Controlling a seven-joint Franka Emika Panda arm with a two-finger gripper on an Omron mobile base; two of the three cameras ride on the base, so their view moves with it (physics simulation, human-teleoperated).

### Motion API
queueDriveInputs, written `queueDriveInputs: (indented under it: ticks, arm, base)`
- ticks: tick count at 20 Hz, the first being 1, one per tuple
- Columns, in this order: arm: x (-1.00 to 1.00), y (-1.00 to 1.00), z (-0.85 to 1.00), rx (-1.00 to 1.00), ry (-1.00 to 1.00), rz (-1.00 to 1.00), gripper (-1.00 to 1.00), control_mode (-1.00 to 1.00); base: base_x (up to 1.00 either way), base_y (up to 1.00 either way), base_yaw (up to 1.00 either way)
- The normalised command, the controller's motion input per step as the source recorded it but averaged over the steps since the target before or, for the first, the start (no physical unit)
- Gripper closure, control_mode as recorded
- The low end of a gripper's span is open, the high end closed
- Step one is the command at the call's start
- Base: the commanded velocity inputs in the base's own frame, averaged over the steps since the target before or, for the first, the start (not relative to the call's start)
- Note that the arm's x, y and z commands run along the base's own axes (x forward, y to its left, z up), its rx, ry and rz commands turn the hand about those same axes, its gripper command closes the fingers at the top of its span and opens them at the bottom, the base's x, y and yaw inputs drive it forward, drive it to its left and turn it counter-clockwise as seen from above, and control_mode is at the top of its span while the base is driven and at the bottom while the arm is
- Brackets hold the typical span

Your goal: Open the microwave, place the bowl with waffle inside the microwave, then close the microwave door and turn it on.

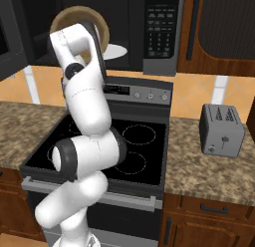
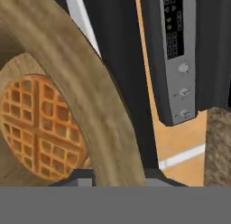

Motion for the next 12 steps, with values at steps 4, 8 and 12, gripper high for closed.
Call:
queueDriveInputs:
  ticks: [4, 8, 12]
  arm:
    - [1.0, -0.07, 1.0, 0.0, 0.42, -0.15, 1.0, -1.0]
    - [0.95, -0.14, 1.0, 0.0, 0.43, -0.17, 1.0, -1.0]
    - [0.65, -0.01, 0.32, 0.0, 0.38, -0.16, -1.0, -1.0]
  base:
    - [0.0, 0.0, 0.0]
    - [0.0, 0.0, 0.0]
    - [0.0, 0.0, 0.0]
